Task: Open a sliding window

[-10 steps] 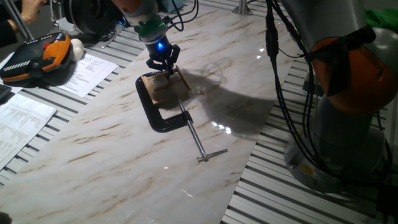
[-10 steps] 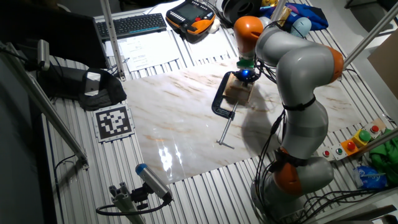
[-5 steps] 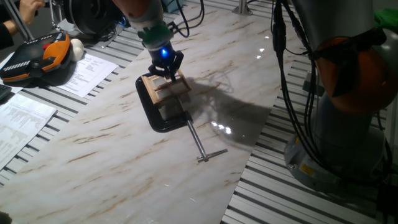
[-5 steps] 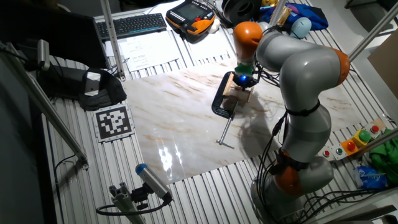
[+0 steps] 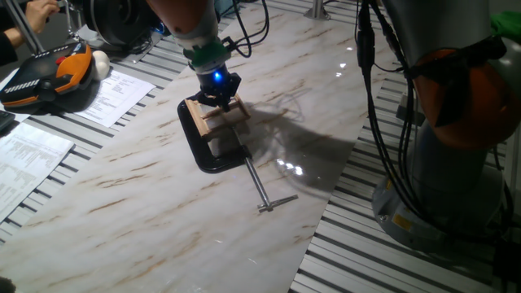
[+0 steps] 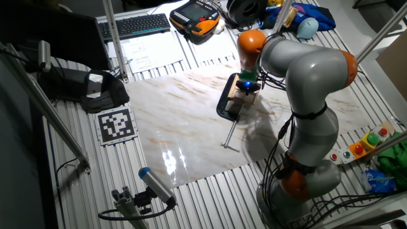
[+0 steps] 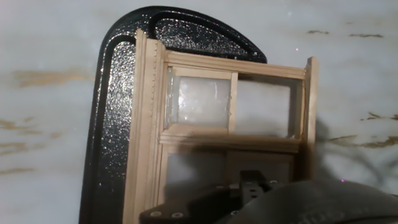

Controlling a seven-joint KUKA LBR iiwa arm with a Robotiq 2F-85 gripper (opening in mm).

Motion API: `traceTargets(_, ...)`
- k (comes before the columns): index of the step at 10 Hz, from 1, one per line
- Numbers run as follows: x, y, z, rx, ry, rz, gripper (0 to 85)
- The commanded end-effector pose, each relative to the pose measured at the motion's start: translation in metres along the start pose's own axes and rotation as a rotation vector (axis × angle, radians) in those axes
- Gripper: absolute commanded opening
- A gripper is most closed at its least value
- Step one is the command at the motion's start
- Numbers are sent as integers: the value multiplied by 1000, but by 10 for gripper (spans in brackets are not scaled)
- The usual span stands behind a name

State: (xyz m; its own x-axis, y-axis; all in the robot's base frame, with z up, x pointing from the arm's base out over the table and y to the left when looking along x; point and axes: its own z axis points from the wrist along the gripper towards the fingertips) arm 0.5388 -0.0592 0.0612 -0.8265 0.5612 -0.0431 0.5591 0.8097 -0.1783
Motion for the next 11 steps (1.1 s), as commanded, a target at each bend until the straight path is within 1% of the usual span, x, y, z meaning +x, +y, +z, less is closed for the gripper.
traceTargets(1, 0, 0, 2, 2, -1, 17, 0)
traceTargets(3, -1, -1, 5, 20, -10, 42, 0)
traceTargets(4, -1, -1, 7, 24, -13, 47, 0)
traceTargets(7, 0, -1, 14, 17, -14, 62, 0)
traceTargets(11, 2, -1, 15, 15, -15, 64, 0)
